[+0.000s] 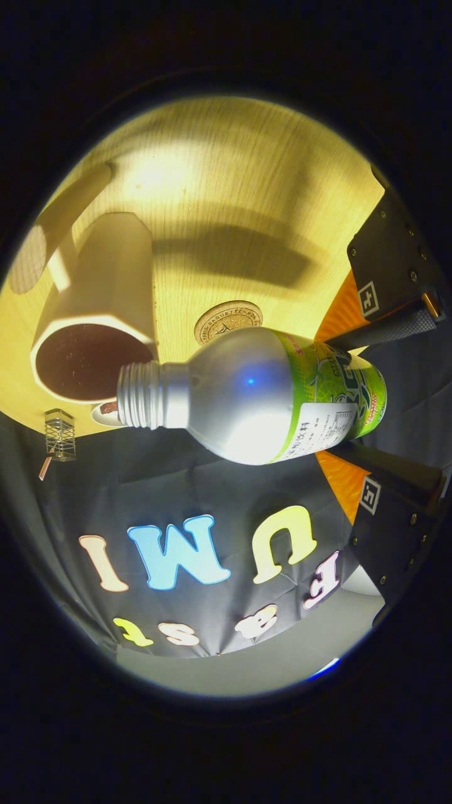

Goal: Take the bottle from table, then pour the juice into the cup, finally place the bottle on the coaster

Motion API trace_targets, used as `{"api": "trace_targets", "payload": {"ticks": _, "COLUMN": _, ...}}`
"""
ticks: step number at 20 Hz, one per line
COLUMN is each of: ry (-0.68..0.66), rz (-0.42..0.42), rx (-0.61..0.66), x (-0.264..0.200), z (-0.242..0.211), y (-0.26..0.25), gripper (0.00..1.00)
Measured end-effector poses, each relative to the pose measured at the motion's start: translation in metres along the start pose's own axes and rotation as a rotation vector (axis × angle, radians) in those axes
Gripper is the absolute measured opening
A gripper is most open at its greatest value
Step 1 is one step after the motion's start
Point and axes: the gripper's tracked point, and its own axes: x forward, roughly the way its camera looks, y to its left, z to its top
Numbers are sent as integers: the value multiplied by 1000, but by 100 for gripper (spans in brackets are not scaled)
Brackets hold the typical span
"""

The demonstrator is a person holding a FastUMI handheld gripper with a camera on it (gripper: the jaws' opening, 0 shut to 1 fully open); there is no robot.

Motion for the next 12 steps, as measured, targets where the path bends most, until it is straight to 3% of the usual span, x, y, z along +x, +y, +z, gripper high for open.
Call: {"api": "trace_targets", "payload": {"ticks": 12, "ry": -6, "rz": 8, "rx": 58, "x": 3, "z": -2, "y": 5, "gripper": 77}}
